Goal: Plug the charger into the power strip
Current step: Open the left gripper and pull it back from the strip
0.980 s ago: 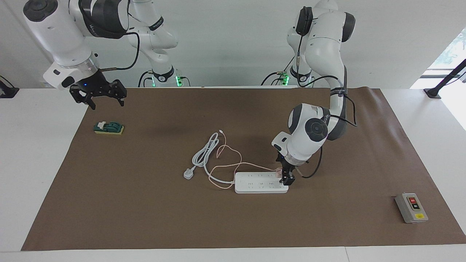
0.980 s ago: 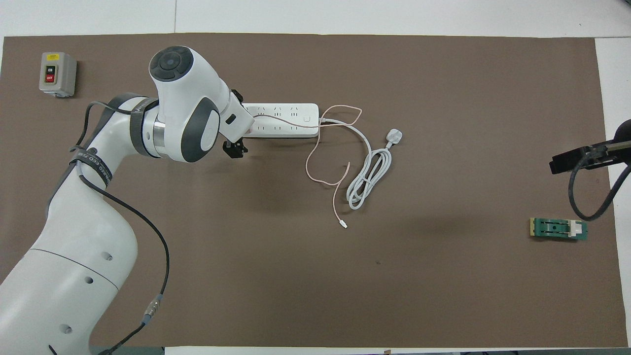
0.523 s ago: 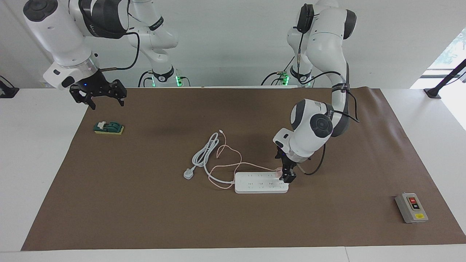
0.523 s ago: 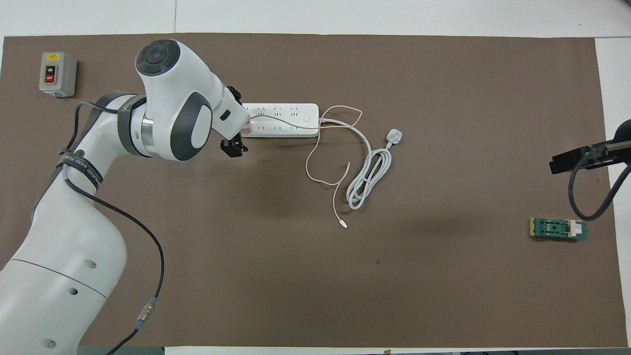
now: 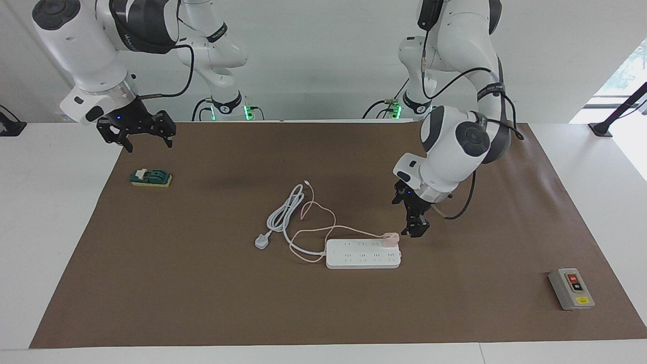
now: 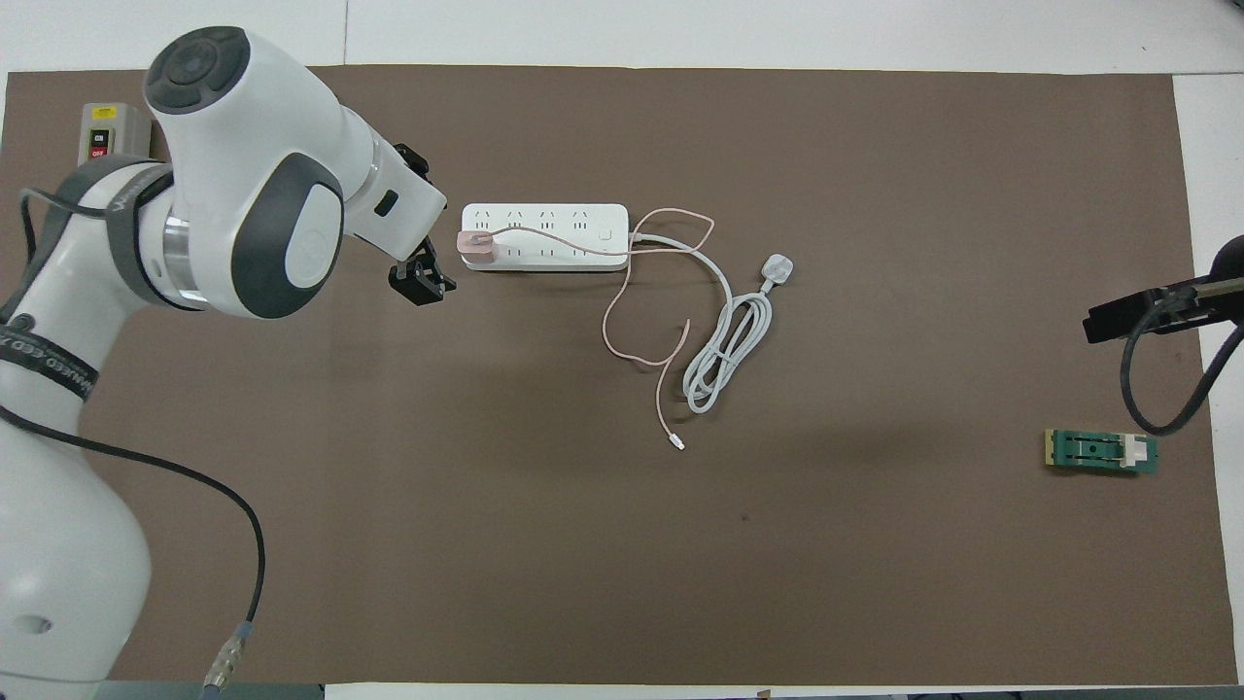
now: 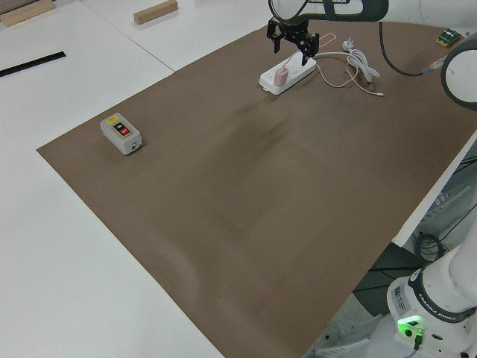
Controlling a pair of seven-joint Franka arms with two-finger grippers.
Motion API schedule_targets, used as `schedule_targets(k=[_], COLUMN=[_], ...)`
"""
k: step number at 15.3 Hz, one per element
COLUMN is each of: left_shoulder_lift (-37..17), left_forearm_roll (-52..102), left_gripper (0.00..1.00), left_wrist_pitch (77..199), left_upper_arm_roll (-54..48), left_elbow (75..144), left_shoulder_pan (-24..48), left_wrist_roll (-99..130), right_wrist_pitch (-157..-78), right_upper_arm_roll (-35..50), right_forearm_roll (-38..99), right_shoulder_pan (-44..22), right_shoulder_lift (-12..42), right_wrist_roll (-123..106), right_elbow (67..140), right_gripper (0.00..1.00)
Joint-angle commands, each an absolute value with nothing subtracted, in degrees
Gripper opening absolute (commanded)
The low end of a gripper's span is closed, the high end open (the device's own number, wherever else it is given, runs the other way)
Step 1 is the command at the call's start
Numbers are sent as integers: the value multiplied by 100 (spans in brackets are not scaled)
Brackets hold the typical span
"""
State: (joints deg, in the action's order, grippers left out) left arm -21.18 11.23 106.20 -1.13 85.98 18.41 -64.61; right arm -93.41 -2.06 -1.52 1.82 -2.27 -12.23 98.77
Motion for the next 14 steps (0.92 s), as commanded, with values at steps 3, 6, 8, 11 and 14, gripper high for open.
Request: schedule_targets(k=[3, 6, 8, 11, 14], left_shoulder_lift=[-934, -441, -299, -255, -159], left_forearm_roll=[1143, 846, 809, 704, 694], left_gripper=[100, 100, 100, 100, 100], left_wrist_pitch=[9380, 8738, 8535, 8525, 8395], left_upper_arm_roll=[-105, -27, 123, 132, 132], left_elbow=[8736, 8763, 8798, 8798, 8850], left_shoulder_pan=[1513, 1336, 1161, 792, 659], left_wrist_roll=[-4687, -3704, -2520, -123, 1316], right_wrist_pitch=[-9378, -9369, -9369, -9378, -9369], right_upper_arm_roll=[-149, -149, -149, -149, -149], right_forearm_roll=[-246, -246, -246, -246, -246], right_shoulder_pan=[255, 255, 246, 246, 255], right_shoulder_lift=[-352, -360, -352, -352, -352], right_wrist_roll=[-1292, -1292, -1292, -1292, -1292], right_elbow=[10011, 10011, 10011, 10011, 10011], right_gripper=[100, 100, 100, 100, 100])
